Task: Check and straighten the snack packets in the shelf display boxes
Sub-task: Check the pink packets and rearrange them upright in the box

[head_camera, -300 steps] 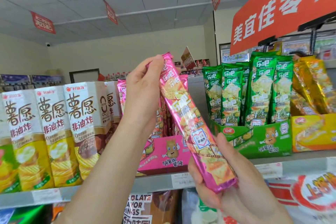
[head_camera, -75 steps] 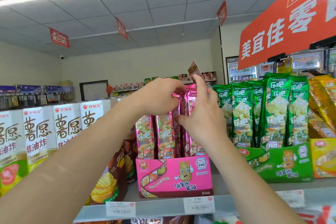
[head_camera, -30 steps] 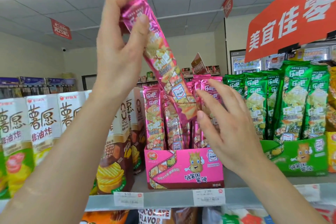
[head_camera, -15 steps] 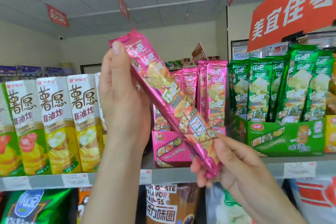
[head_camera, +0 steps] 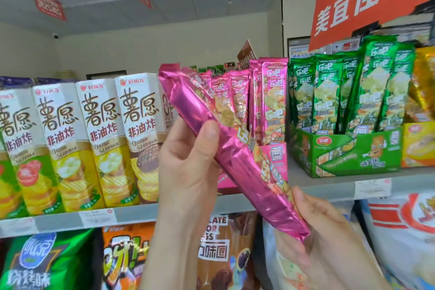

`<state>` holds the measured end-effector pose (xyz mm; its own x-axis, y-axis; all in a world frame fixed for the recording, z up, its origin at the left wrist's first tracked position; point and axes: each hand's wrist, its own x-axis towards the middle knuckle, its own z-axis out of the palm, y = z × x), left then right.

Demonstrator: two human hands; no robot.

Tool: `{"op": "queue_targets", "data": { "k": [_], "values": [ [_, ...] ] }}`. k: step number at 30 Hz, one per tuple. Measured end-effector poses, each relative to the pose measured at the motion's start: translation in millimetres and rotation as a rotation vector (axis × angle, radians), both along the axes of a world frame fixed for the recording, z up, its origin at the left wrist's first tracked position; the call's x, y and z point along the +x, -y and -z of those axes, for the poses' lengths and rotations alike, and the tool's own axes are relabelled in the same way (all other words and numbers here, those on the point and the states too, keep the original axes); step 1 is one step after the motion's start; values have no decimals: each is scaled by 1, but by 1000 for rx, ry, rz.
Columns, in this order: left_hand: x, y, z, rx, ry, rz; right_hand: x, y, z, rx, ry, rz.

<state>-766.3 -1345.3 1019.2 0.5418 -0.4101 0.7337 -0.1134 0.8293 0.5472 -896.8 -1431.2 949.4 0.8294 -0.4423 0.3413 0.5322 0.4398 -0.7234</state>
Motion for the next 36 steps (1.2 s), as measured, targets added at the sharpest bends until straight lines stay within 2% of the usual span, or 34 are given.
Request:
{"op": "queue_targets", "data": {
  "k": [2, 5, 8, 12, 15, 19, 20, 23, 26, 29, 34, 36],
  "values": [
    [-9, 0, 8, 34, 83, 55, 0, -5, 2, 15, 39, -37],
    [-16, -1, 17, 52, 70, 40, -3, -12, 5, -15, 87, -71],
    [-27, 2, 28, 124, 72, -5, -9, -16, 6, 27, 33, -57],
    [-55, 9, 43, 184, 14, 17, -20, -23, 3, 66, -14, 55],
    [-76, 11, 46, 231, -6, -16, -34, -23, 1, 4, -17, 210],
    [-108, 16, 57, 417, -117, -129, -53, -20, 4, -244, -100, 631],
    [-111, 18, 61, 444, -149, -162, -55, -20, 8, -349, -105, 750],
    [-124, 21, 73, 460, -243, -251, -67, -16, 24, -830, -136, 1121],
    [-142, 24, 77, 445, -325, -265, -81, -7, 38, -1067, -14, 1331],
    [-152, 26, 79, 373, -399, -216, -92, 2, 49, -1101, 94, 1289],
    [-158, 25, 76, 278, -348, -147, -99, 8, 58, -1117, 185, 1188],
    [-157, 24, 76, 284, -359, -127, -99, 8, 58, -1057, 200, 1105]
  ]
}}
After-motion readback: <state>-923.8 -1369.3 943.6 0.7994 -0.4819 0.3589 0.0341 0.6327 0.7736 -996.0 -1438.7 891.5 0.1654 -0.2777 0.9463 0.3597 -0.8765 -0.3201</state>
